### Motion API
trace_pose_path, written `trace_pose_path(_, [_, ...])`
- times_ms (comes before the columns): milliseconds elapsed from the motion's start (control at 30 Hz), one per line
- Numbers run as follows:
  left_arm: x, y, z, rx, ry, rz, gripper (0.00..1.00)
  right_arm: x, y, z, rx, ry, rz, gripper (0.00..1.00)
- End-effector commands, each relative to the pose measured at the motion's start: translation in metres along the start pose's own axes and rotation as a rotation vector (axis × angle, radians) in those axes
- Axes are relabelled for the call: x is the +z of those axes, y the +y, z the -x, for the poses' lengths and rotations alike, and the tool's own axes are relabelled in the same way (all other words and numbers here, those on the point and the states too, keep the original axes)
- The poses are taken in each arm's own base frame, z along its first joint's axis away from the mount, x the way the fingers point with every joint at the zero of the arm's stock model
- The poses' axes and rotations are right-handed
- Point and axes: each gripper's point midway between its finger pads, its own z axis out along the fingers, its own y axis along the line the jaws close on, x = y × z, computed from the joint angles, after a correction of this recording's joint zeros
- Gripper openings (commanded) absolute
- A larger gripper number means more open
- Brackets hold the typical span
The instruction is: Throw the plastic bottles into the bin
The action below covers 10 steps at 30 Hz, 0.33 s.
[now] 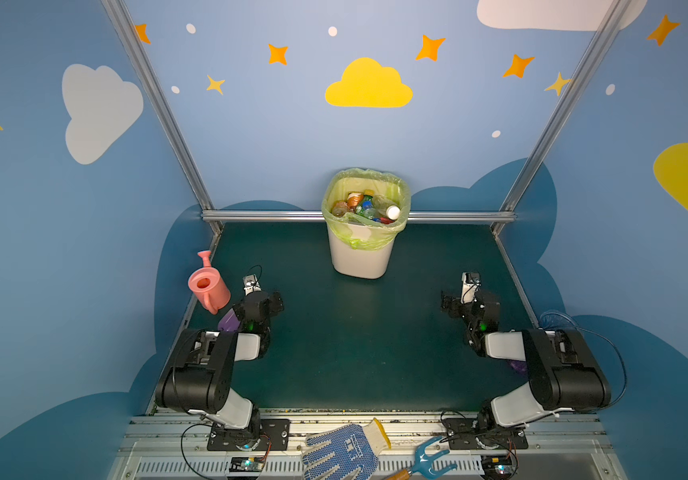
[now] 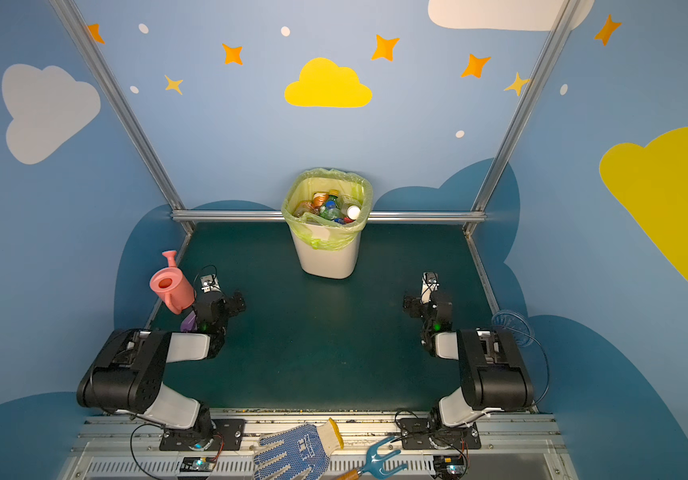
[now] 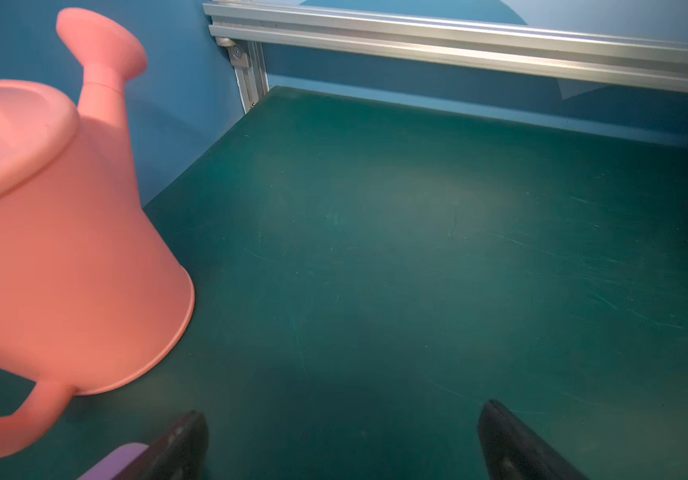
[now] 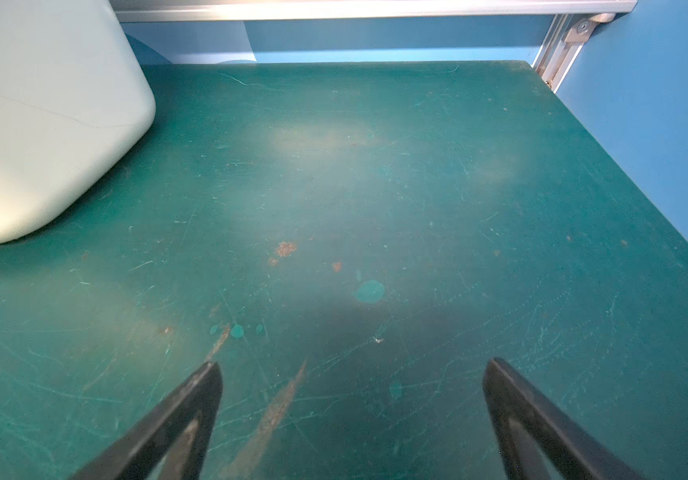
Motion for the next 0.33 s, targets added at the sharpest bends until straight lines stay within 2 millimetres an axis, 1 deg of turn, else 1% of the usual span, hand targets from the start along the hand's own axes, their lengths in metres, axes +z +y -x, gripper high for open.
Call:
trace_pose_path(0, [-0.0002, -0.0008, 0.0116, -0.005, -0.024, -0.003, 1.0, -0.001, -0.0001, 0.0112, 0.002, -0.027, 0.003, 0.98])
trace_pose_path(300, [-0.0003, -0.0009, 0.0116, -0.005, -0.024, -0.003, 1.0, -0.0012, 0.0002, 0.0111, 0.001, -0.026, 0.003, 0.98])
